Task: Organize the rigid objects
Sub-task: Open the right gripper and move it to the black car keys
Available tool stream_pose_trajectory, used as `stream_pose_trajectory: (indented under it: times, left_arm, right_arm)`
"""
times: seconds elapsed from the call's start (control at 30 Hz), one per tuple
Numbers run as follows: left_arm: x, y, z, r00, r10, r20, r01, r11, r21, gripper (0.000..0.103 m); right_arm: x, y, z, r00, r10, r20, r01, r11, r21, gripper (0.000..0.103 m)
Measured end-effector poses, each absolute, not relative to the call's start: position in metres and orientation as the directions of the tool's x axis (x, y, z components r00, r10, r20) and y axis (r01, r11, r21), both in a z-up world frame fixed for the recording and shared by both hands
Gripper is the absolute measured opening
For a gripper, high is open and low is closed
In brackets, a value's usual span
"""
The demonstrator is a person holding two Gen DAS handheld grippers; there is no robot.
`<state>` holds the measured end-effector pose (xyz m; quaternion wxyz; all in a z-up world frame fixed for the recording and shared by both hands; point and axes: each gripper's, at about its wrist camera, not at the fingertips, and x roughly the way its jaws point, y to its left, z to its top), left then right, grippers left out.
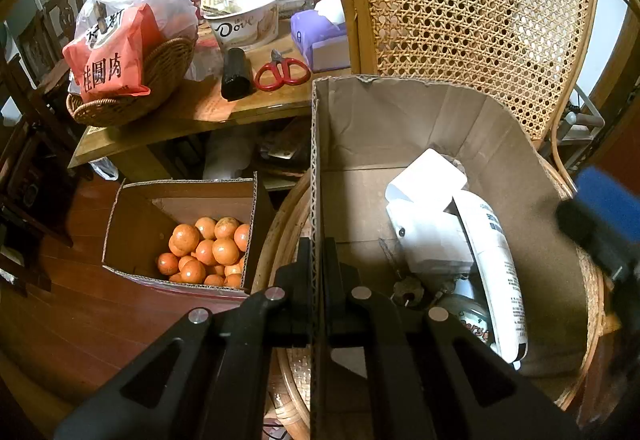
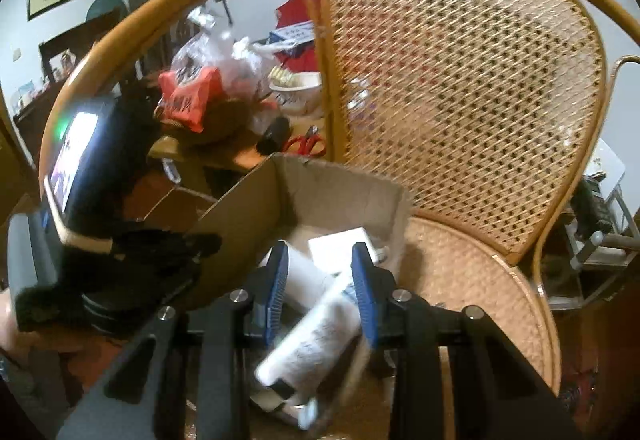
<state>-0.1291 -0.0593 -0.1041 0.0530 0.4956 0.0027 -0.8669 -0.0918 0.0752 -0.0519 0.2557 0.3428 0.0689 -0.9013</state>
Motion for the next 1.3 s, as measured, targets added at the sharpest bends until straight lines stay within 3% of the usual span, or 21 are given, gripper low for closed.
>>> stream_pose_trajectory:
  times: [0.1, 0.13, 0.4, 0.8, 1.17, 1.2, 1.3]
  left_arm:
    - [-0.129, -0.059, -0.103, -0.503, -0.087, -0.86, 0.093, -0.995, 0.047, 0.003]
    - [-0.128, -0.059, -0.103, -0.503, -0.088, -0.86, 0.092, -0.995, 0.048, 0.003]
    - [-0.128, -0.059, -0.103, -0.502, -0.087, -0.861, 0.091, -0.995, 0.048, 0.003]
    - [-0.128, -0.059, -0.103, -0.5, -0.085, -0.862, 0.089, -0.995, 0.046, 0.004]
    - [-0.129, -0.059, -0.105, -0.497, -0.086, -0.864, 0.087, -0.995, 0.049, 0.004]
    - [-0.129, -0.06, -0.105, -0.497, -0.087, -0.863, 0.088, -0.995, 0.049, 0.004]
    - [-0.128, -0.059, -0.106, -0.498, -0.088, -0.863, 0.09, -0.995, 0.049, 0.004]
  right_arm:
    - [-0.099, 0.093, -0.043, -0.668, -0.399, -0.628, 0.478, -0.877, 0.049, 0.065]
    - [-0.099, 0.098, -0.041, -0.678, -0.394, -0.621, 0.471, -0.881, 0.043, 0.068]
    - [-0.124, 0.139, -0.058, -0.692, -0.3, -0.657, 0.394, -0.919, 0.006, 0.074]
    - [-0.161, 0.173, -0.138, -0.533, -0.28, -0.799, 0.299, -0.945, 0.132, 0.074]
    - [-0.157, 0.168, -0.167, -0.452, -0.365, -0.814, 0.309, -0.92, 0.242, 0.074]
    - [-0.156, 0.165, -0.167, -0.448, -0.372, -0.813, 0.318, -0.916, 0.244, 0.069]
    - [-0.153, 0.153, -0.169, -0.44, -0.375, -0.816, 0.361, -0.906, 0.222, 0.043]
